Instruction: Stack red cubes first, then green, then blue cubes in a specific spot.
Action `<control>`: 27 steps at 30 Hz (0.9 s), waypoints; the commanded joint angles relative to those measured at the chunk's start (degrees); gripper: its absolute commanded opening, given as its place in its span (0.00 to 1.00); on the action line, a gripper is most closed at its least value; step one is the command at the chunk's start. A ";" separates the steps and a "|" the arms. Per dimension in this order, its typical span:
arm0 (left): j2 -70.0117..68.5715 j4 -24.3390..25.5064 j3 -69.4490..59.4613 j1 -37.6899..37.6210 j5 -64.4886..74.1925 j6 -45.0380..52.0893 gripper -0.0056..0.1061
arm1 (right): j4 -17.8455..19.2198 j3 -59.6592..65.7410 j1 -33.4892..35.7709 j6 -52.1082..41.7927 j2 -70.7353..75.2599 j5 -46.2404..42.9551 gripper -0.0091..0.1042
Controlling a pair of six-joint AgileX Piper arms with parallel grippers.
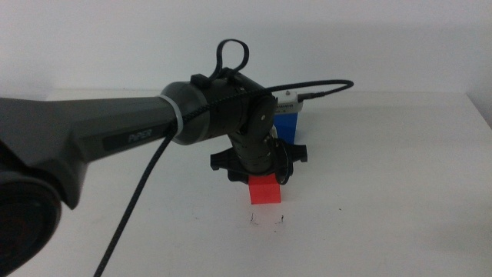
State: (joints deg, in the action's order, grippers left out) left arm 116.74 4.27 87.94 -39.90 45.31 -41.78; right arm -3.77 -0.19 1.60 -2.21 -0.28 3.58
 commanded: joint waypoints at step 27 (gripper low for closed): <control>1.89 -4.27 -0.23 -0.16 2.41 2.89 0.52 | 0.21 0.19 -0.35 -0.25 0.28 -0.51 0.90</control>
State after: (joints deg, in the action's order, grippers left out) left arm 118.49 0.76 87.85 -39.90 47.31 -38.99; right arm -3.77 -0.19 1.60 -2.21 -0.28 3.58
